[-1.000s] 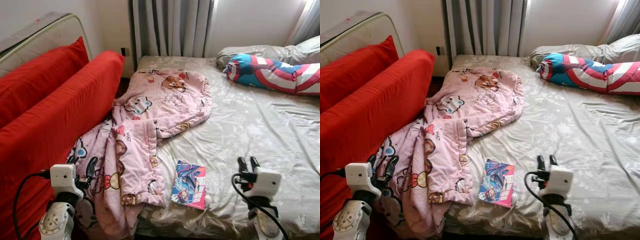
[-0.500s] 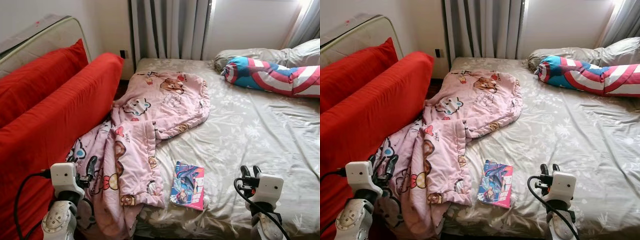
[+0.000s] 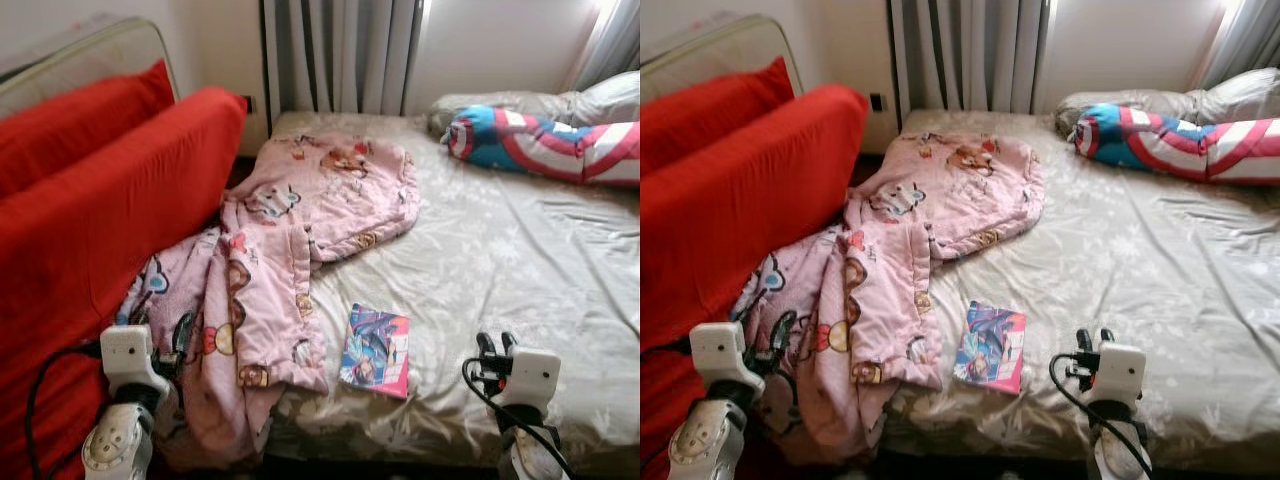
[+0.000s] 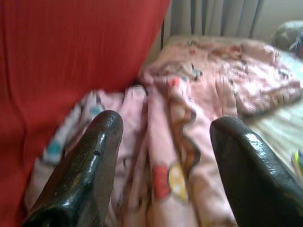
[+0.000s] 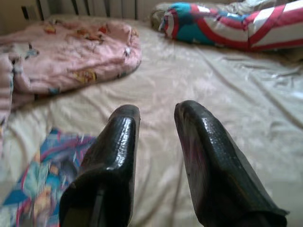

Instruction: Clean up the room

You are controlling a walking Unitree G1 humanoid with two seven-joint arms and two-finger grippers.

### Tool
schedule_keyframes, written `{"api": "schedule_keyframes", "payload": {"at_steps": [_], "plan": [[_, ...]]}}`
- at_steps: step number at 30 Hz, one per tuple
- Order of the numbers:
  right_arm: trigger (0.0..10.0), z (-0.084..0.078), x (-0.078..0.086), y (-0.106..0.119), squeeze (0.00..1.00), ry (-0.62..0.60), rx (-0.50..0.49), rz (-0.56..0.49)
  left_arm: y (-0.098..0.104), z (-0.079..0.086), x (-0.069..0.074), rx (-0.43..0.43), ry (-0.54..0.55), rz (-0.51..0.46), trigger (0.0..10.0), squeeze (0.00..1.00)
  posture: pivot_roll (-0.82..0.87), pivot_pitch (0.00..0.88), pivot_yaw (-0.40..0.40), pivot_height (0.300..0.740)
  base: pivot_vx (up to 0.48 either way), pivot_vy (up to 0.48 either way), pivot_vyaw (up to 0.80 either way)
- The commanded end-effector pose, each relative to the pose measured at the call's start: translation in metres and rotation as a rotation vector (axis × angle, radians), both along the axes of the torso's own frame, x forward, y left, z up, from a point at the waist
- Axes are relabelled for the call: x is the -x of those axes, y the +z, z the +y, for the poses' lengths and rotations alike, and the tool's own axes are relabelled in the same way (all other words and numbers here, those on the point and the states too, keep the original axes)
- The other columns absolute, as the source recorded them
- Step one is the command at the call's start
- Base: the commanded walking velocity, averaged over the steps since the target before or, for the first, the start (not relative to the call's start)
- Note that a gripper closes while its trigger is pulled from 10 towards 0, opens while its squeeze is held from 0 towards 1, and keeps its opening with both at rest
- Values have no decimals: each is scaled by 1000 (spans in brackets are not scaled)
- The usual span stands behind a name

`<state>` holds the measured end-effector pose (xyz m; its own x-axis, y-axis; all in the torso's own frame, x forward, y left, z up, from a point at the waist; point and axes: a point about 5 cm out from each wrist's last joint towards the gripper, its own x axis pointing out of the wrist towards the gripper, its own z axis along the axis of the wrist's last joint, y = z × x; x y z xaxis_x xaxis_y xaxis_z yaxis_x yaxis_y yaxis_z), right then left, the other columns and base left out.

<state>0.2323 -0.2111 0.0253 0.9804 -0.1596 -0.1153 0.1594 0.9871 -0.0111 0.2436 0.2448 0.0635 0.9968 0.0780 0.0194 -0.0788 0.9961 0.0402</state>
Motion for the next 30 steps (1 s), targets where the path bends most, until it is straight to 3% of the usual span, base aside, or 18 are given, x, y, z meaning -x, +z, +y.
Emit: {"api": "schedule_keyframes", "payload": {"at_steps": [1,25,30], "plan": [[10000,1,0,4,0,8,0,-14,4,0,-1,-12,-8,-6,10000,0,1,0,-17,625,0,0,0],[10000,12,5,-3,0,65,17,38,2,-10,2,3,-47,41,10000,0,8,0,-21,625,0,0,0],[10000,16,8,-5,0,83,-12,46,3,-10,3,1,-55,44,10000,0,10,0,-21,625,108,0,707]]}}
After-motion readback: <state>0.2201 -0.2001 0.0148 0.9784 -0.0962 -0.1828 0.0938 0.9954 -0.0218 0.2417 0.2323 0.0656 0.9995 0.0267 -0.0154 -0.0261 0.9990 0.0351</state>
